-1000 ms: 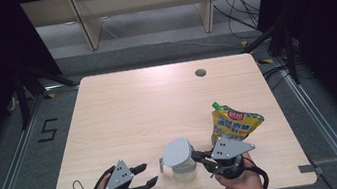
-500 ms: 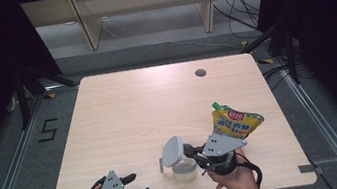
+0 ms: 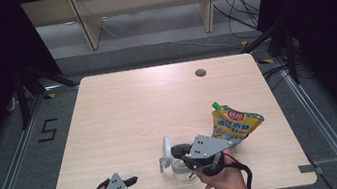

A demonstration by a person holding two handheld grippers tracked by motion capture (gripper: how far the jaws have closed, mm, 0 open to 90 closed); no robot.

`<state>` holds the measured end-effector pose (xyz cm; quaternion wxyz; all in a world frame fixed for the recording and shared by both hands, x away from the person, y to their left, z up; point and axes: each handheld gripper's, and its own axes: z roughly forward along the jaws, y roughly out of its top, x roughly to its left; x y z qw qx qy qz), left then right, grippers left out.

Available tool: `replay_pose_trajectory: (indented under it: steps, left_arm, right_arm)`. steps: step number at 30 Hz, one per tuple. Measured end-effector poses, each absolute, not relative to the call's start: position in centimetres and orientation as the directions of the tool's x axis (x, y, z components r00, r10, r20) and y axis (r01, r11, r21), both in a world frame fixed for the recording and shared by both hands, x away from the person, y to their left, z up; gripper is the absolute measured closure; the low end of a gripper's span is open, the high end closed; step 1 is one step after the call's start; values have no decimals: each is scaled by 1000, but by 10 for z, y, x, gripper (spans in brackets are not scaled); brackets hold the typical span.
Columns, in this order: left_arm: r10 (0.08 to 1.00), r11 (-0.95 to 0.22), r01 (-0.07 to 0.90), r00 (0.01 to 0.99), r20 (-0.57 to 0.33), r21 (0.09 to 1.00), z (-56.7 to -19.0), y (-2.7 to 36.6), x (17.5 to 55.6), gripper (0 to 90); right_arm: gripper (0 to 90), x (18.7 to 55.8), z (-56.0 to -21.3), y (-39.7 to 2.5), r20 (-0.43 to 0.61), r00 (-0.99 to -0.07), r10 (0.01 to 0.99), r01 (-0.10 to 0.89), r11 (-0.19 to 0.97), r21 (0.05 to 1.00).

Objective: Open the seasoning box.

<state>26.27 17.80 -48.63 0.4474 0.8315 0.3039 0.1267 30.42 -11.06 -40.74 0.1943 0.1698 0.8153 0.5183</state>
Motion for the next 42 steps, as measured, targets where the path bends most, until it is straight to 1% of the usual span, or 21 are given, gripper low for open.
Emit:
replay_pose_trajectory:
  steps: [2, 6, 8, 10, 12, 15, 16, 20, 22, 23, 24, 27, 28, 29, 30, 33, 36, 38, 39, 41, 42]
  left_arm:
    - [623, -383, 407, 777, -93, 829, -487, 176, 261, 305]
    - [606, -443, 376, 795, -37, 814, -486, 178, 263, 305]
    - [611, -420, 384, 790, -57, 822, -487, 177, 262, 303]
    - [609, -442, 374, 792, -34, 815, -486, 178, 263, 300]
    - [626, -416, 395, 778, -57, 819, -487, 177, 262, 295]
    - [630, -422, 396, 775, -50, 815, -488, 178, 263, 285]
    - [627, -412, 401, 776, -65, 818, -488, 177, 262, 273]
    - [627, -408, 390, 777, -57, 825, -487, 178, 262, 195]
    - [625, -413, 380, 780, -47, 828, -487, 178, 263, 195]
    - [630, -376, 390, 773, -76, 841, -487, 176, 262, 195]
    - [626, -403, 388, 777, -59, 829, -486, 177, 262, 195]
    - [624, -412, 378, 780, -46, 829, -486, 178, 263, 195]
    - [628, -398, 383, 776, -56, 834, -486, 177, 262, 195]
    - [629, -392, 376, 776, -54, 840, -486, 177, 262, 195]
    - [625, -410, 377, 779, -46, 830, -485, 178, 262, 193]
    - [627, -402, 385, 777, -56, 831, -486, 177, 262, 191]
    - [625, -402, 387, 778, -60, 830, -486, 176, 262, 191]
    - [627, -399, 386, 777, -60, 832, -486, 175, 262, 191]
    - [627, -399, 385, 777, -59, 832, -486, 175, 263, 191]
    - [630, -392, 384, 774, -60, 836, -487, 174, 263, 191]
    - [630, -392, 384, 774, -60, 836, -487, 174, 263, 191]
  right_arm:
    - [892, 304, -406, -107, -142, -871, 471, 69, 403, 913]
    - [892, 303, -405, -102, -155, -875, 458, 53, 409, 911]
    - [885, 302, -405, -103, -142, -877, 459, 66, 407, 911]
    - [871, 303, -403, -110, -136, -875, 465, 69, 399, 914]
    - [858, 303, -404, -115, -137, -864, 485, 68, 382, 922]
    - [819, 303, -409, -128, -116, -853, 508, 90, 364, 927]
    - [803, 303, -411, -133, -109, -854, 508, 96, 361, 928]
    - [746, 302, -418, -155, -98, -849, 520, 99, 337, 936]
    - [698, 301, -422, -164, -102, -835, 540, 98, 330, 939]
    - [678, 300, -425, -169, -100, -838, 537, 97, 326, 940]
    - [666, 299, -427, -174, -97, -831, 548, 101, 320, 942]
    - [634, 294, -432, -190, -85, -817, 571, 125, 319, 940]
    - [617, 290, -434, -195, -61, -786, 616, 176, 317, 932]
    - [609, 292, -435, -199, -76, -787, 612, 168, 331, 929]
    - [603, 290, -436, -204, -66, -787, 613, 180, 331, 926]
    - [567, 284, -441, -219, -43, -765, 642, 198, 299, 933]
    - [546, 283, -443, -232, -44, -750, 660, 210, 301, 930]
    - [522, 279, -446, -237, 5, -727, 686, 260, 269, 927]
    - [509, 282, -447, -243, -29, -737, 675, 228, 288, 930]
    - [490, 279, -450, -248, 17, -718, 696, 286, 272, 919]
    - [490, 279, -450, -248, 17, -718, 696, 286, 272, 919]
